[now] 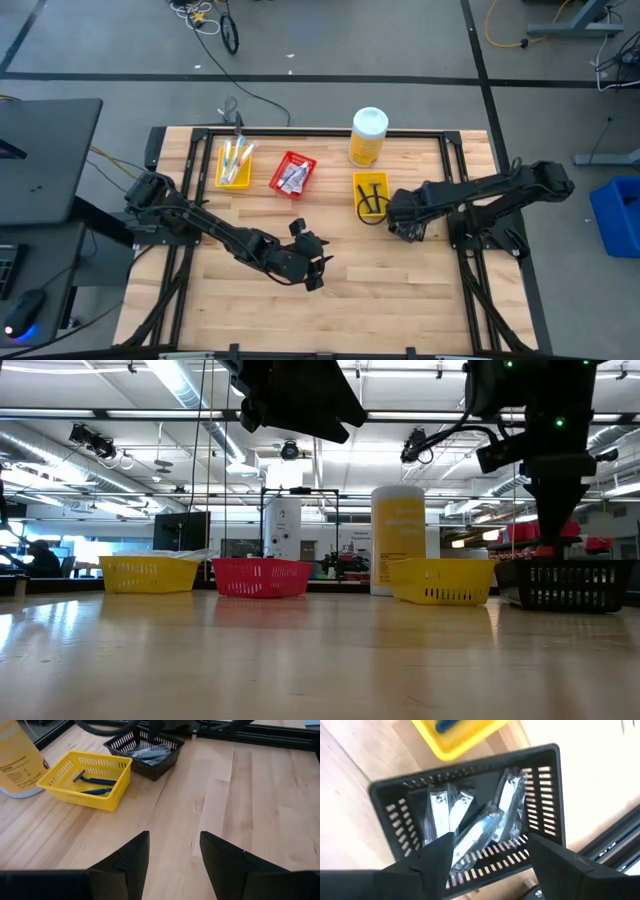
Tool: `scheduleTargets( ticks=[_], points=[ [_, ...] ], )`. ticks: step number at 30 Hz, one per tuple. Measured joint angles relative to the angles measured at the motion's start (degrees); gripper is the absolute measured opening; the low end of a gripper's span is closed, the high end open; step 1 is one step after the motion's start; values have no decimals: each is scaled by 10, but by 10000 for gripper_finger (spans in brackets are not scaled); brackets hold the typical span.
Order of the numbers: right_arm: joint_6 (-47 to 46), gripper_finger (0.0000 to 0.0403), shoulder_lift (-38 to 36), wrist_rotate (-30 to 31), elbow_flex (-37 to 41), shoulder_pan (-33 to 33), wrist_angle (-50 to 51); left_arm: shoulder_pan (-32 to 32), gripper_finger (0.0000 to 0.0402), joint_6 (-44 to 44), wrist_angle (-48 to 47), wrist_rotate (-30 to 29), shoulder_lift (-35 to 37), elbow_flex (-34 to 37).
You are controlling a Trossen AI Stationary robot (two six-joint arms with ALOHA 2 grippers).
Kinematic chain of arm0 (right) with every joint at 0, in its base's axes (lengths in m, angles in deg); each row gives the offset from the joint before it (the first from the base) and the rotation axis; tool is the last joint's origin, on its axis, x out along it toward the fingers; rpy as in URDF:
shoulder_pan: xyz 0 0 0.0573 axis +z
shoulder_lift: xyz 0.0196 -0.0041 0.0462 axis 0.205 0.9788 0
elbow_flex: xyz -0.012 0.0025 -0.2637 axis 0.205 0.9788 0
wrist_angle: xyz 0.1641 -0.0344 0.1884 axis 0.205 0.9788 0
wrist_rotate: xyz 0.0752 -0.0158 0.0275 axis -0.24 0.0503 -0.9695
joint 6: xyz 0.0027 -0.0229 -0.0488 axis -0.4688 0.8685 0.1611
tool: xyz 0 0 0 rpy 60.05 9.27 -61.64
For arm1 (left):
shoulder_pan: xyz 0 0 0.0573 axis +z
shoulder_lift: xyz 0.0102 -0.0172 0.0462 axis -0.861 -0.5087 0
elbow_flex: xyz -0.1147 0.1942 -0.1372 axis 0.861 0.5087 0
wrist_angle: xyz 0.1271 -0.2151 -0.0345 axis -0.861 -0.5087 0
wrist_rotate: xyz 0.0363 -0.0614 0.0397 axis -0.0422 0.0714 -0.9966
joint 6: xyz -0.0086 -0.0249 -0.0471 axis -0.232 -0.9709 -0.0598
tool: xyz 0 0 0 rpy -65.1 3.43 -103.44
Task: Pick & Place Travel size toiletries
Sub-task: Return to Home Position
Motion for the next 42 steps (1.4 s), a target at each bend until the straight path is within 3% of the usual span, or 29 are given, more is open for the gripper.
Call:
scheduleTargets(
  ticks=[5, 9, 13, 19, 25, 30, 34, 40, 42],
  points=[
    [-12, 266, 0, -10, -28, 0, -22, -2, 185, 0, -15, 21, 13, 1],
    [9, 241, 0, -26, -72, 9, -47, -4, 185, -17, -64, 28, 51, 0],
    [105, 174, 0, -26, -127, 26, -54, -5, 182, -25, -171, 3, 118, 0],
    [236, 24, -14, -25, -182, 26, -80, -4, 139, -9, -309, -63, 227, 0],
    [344, 4, -57, -72, -182, 16, -135, -4, 83, 56, -356, -77, 331, 21],
    [416, 4, -104, -124, -169, 5, -180, -6, 50, 93, -350, -86, 427, 94],
    [448, 3, -156, -162, -98, -14, -270, -5, 33, 103, -281, -82, 525, 193],
    [496, 3, -239, -208, 39, -41, -455, -4, 12, 235, -73, 67, 675, 342],
    [499, 3, -265, -211, 83, -48, -521, -4, 8, 265, -27, 93, 720, 385]
  ],
)
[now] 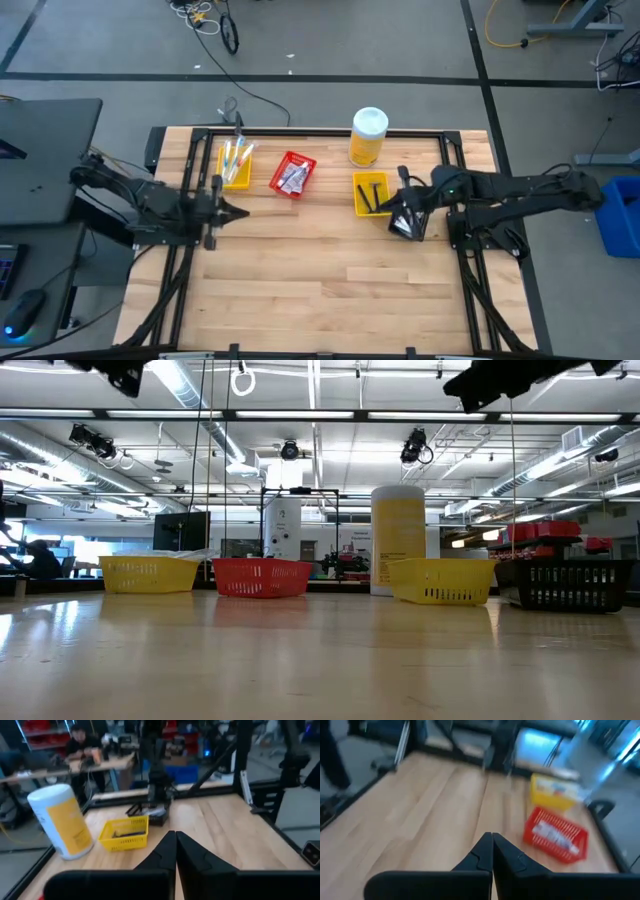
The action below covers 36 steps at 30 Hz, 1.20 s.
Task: Pick & Place Travel size toiletries
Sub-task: Return to Home Position
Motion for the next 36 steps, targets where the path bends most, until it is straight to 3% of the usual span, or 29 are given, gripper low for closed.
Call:
scheduleTargets(
  ticks=[5, 10, 17, 36],
  points=[
    [-1, 3, -67, -17, 97, -23, -94, 0, 7, 14, 26, -2, 108, 86],
    [-17, 3, -132, -118, 164, -45, -145, 0, 11, 20, 35, 18, 191, 132],
    [-31, 3, -201, -119, 213, -61, -150, 0, 7, 36, 32, 26, 261, 186],
    [-98, 3, -328, -120, 360, -63, -229, 0, 16, 6, 31, 59, 271, 221]
  ],
)
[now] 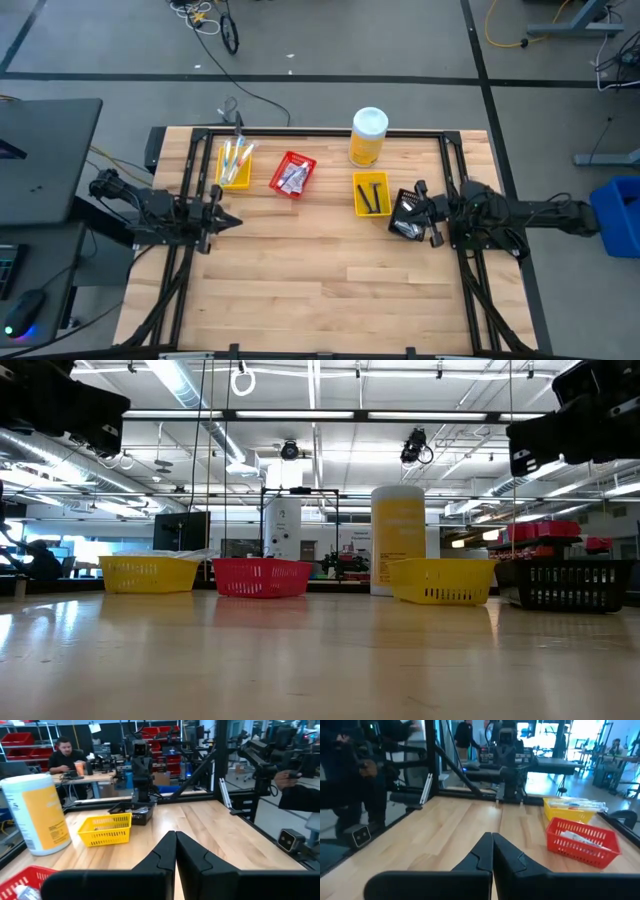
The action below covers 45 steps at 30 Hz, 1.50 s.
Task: Pick & Place Travel size toiletries
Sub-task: Return to Home Position
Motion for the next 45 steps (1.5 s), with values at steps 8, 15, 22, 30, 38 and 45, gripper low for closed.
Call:
scheduleTargets(
  ticks=[8, 15, 22, 30, 38, 45],
  points=[
    [2, 3, -6, -5, 48, 0, -77, 0, 7, 0, 0, 17, 0, 0],
    [-21, 3, -6, -25, 55, 0, -84, 0, 15, -3, 0, 26, 0, 0],
    [-17, 3, -5, -24, 55, 0, -94, 0, 17, 1, 9, 28, 0, 7],
    [-17, 9, -5, -8, 55, 0, -91, 0, 18, -4, 70, 36, 0, 56],
    [-17, 11, -5, -8, 55, 0, -91, 0, 18, -11, 99, 60, -3, 71],
    [-17, 13, -5, -8, 55, 0, -91, 0, 18, -37, 101, 56, -10, 72]
  ],
)
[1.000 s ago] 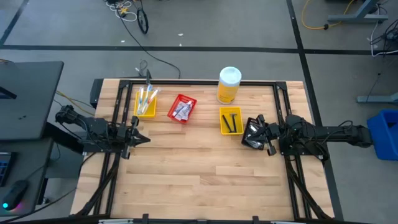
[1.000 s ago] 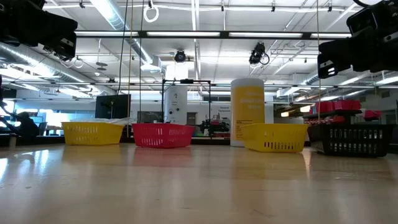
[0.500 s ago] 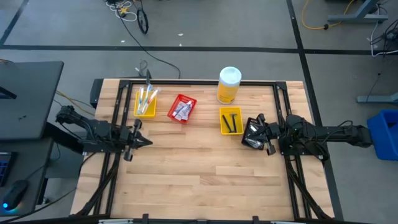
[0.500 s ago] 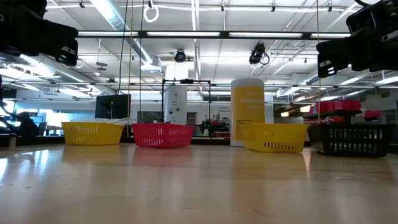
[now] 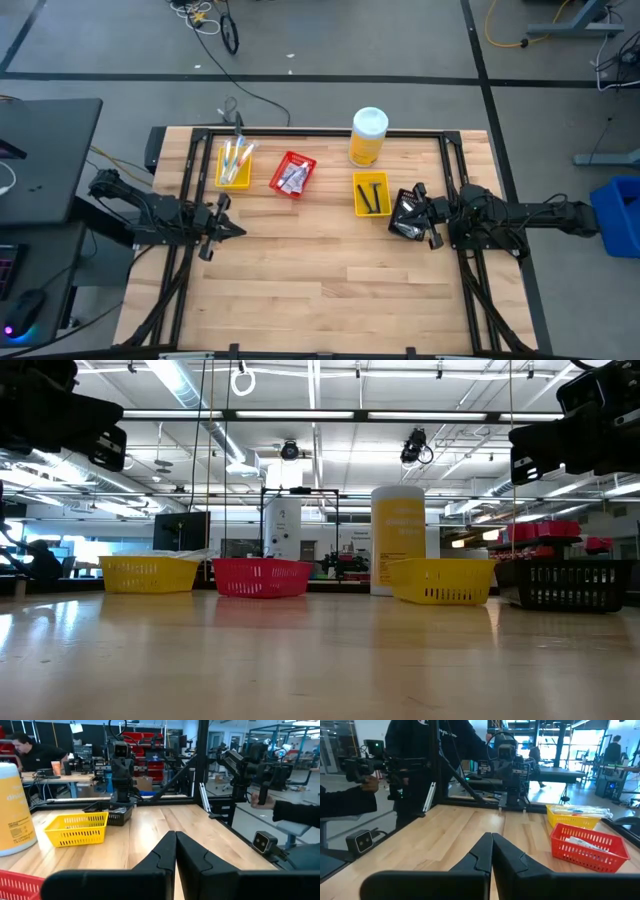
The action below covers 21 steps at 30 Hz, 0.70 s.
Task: Pick & Place Travel size toiletries
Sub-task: Return to Home Position
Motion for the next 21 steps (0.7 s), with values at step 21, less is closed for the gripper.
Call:
scheduleTargets(
  ticks=[21],
  points=[
    [0, 13, 0, 0, 0, 0, 0, 0, 18, -27, 5, -2, -2, 1]
  ],
)
